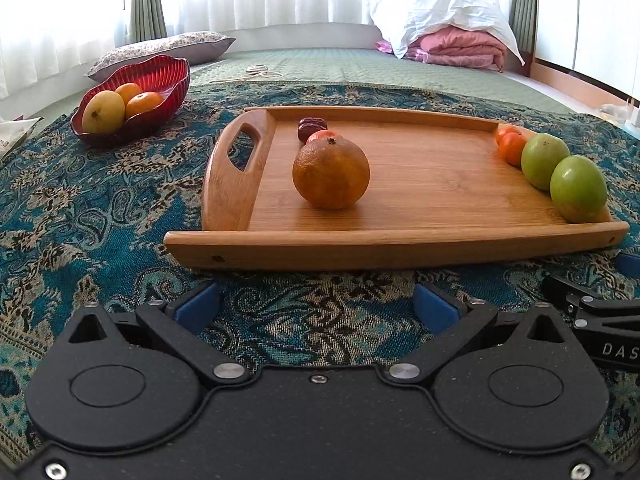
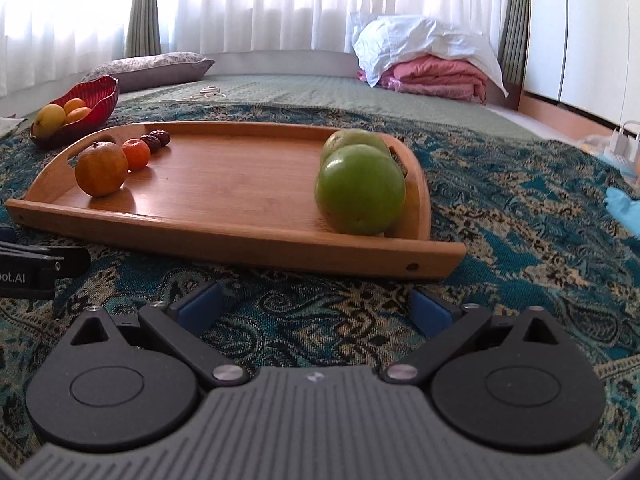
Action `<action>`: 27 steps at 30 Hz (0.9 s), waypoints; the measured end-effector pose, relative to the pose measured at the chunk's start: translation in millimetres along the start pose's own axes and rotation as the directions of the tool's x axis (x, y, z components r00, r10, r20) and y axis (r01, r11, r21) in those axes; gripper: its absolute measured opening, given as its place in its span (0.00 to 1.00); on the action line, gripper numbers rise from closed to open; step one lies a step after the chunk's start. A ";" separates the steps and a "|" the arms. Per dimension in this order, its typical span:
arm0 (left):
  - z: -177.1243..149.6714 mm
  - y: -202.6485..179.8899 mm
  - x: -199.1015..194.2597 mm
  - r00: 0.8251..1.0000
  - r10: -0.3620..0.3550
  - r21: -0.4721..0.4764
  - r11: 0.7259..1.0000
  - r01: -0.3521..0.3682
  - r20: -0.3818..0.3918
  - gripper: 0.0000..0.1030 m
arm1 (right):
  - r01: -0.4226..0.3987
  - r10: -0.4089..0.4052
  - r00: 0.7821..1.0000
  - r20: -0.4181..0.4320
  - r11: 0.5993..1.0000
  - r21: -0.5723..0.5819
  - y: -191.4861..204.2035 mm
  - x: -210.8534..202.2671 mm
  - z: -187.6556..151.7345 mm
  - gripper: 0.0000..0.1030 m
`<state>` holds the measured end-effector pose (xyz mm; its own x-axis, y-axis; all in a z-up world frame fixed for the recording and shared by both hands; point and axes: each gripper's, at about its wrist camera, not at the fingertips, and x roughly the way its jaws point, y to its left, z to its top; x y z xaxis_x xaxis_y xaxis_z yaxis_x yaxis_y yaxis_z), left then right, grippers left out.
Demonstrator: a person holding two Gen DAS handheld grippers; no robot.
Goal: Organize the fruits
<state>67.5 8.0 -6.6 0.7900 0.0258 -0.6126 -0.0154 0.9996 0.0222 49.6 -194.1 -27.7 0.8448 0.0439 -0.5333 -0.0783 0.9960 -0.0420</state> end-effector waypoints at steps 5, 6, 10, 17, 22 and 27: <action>-0.6 -0.8 0.6 1.000 0.002 0.005 1.000 -0.002 -0.004 1.00 | -0.004 0.004 1.000 -0.003 1.000 0.004 -0.9 0.9 -0.9 1.00; -0.6 -0.9 0.9 1.000 0.001 0.006 1.000 -0.001 -0.004 1.00 | 0.000 0.000 1.000 0.000 1.000 -0.001 0.0 0.6 -1.6 1.00; -0.9 1.3 1.5 1.000 -0.008 -0.005 1.000 0.008 -0.006 1.00 | 0.004 -0.004 1.000 0.004 1.000 -0.005 1.1 0.3 -1.8 1.00; -0.8 1.9 2.7 1.000 -0.006 0.002 1.000 0.006 -0.008 1.00 | 0.005 -0.005 1.000 0.011 1.000 -0.006 1.3 -0.3 -2.8 1.00; -0.9 1.7 3.0 1.000 -0.008 0.000 1.000 0.008 -0.010 1.00 | 0.005 -0.005 1.000 0.011 1.000 -0.005 1.5 -0.4 -2.9 1.00; -0.4 2.1 3.7 1.000 -0.012 -0.006 1.000 0.012 -0.014 1.00 | 0.006 -0.005 1.000 0.012 1.000 -0.006 1.5 -0.5 -2.9 1.00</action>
<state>70.2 10.2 -9.1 0.7817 0.0143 -0.6235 -0.0097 0.9999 0.0108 47.5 -192.9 -29.9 0.8514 0.0393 -0.5230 -0.0767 0.9958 -0.0499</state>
